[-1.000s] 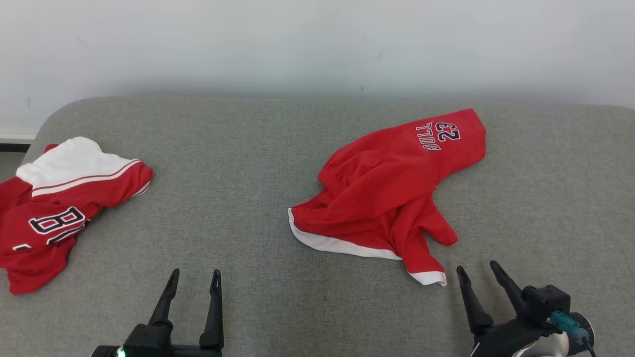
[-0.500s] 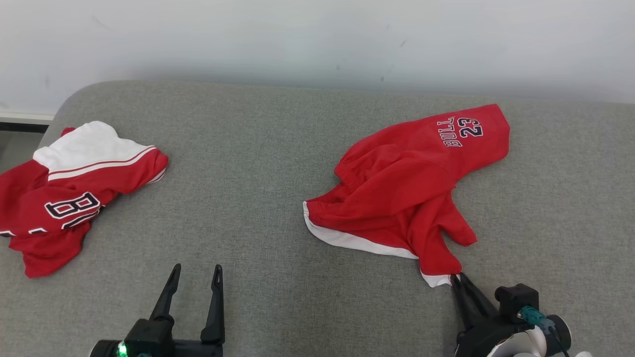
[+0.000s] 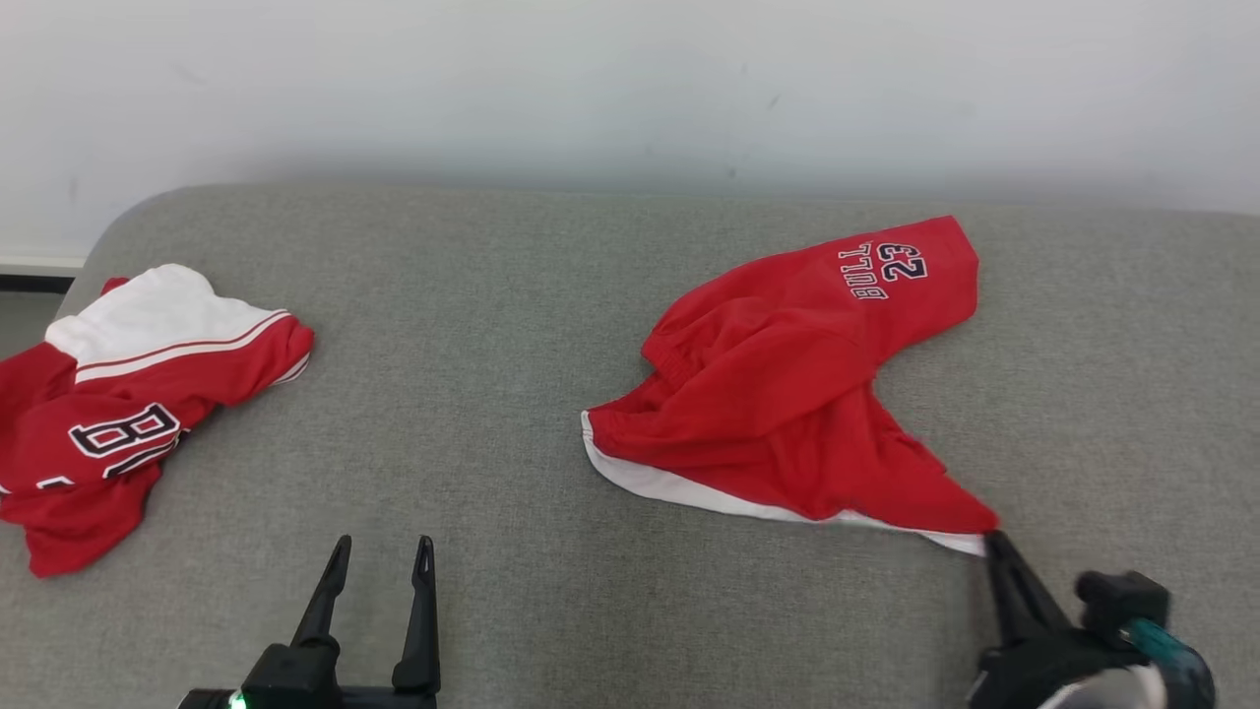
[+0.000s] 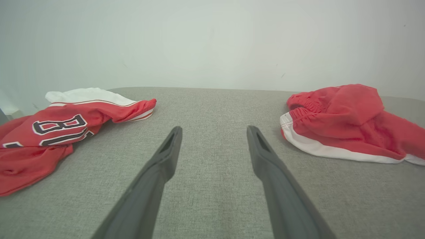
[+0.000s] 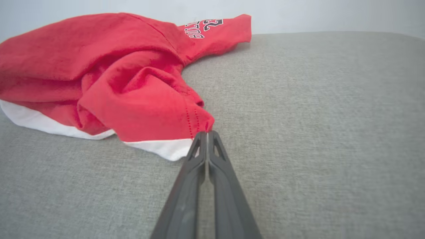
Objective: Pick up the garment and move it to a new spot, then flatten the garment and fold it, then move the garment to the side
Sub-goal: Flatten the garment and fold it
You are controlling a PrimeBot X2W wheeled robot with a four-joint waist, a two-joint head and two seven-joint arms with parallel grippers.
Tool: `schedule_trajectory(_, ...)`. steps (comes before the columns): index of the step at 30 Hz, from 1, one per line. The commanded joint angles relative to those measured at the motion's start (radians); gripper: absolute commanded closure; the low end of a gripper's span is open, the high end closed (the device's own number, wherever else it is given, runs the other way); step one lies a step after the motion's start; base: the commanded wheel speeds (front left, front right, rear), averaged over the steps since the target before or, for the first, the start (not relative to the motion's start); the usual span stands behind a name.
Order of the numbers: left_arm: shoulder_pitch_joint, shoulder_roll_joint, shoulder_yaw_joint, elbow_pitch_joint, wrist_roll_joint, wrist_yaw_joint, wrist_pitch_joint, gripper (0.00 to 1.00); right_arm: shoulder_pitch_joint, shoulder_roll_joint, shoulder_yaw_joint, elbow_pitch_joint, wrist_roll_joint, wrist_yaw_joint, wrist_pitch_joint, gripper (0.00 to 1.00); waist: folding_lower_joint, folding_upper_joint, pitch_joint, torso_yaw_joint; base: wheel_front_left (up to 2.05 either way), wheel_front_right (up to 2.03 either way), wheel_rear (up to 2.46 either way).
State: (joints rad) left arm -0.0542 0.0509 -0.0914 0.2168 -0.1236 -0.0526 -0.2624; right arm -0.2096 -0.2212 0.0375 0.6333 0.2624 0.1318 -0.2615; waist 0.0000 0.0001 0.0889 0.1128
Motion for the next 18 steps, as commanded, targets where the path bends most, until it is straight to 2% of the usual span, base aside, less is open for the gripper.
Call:
schedule_trajectory(1, 0.014, -0.001, 0.001, -0.002, -0.008, 0.001, -0.004, 0.0, 0.031, -0.003, -0.017, -0.014, -0.003, -0.002, -0.004, 1.0, 0.0, -0.0001, -0.01, -0.012, 0.0, 0.0, 0.0)
schedule_trajectory(8, 0.019, -0.001, -0.003, 0.002, -0.006, -0.007, -0.004, 0.0, 0.195, -0.005, -0.189, -0.179, -0.029, -0.002, -0.005, 1.0, 0.0, -0.0001, -0.027, -0.042, 0.0, 0.0, 0.0)
schedule_trajectory(12, 0.025, -0.001, 0.002, 0.003, 0.007, -0.012, -0.004, 0.0, 0.238, 0.011, -0.213, -0.234, -0.036, -0.002, 0.025, 1.0, 0.0, -0.0001, -0.031, -0.065, 0.0, 0.0, 0.0)
schedule_trajectory(13, 0.025, -0.001, 0.001, 0.005, 0.009, -0.016, -0.004, 0.0, 0.24, 0.011, -0.213, -0.243, -0.042, -0.002, 0.033, 0.65, 0.0, -0.0001, -0.03, -0.071, 0.0, 0.0, 0.0)
schedule_trajectory(14, 0.024, -0.001, 0.0, 0.007, 0.011, -0.016, -0.004, 0.0, 0.238, 0.016, -0.213, -0.254, -0.046, -0.002, 0.034, 0.38, 0.0, -0.0001, -0.03, -0.076, 0.0, 0.0, 0.0)
schedule_trajectory(15, 0.022, -0.001, -0.002, 0.009, 0.014, -0.019, -0.004, 0.0, 0.237, 0.022, -0.214, -0.261, -0.049, -0.002, 0.033, 0.0, 0.0, -0.0001, -0.031, -0.081, 0.0, 0.0, 0.0)
schedule_trajectory(18, 0.016, 0.003, -0.003, 0.017, 0.021, -0.027, -0.004, 0.0, 0.235, 0.034, -0.216, -0.283, -0.063, -0.002, 0.028, 0.0, 0.0, -0.0001, -0.036, -0.097, 0.0, 0.0, 0.0)
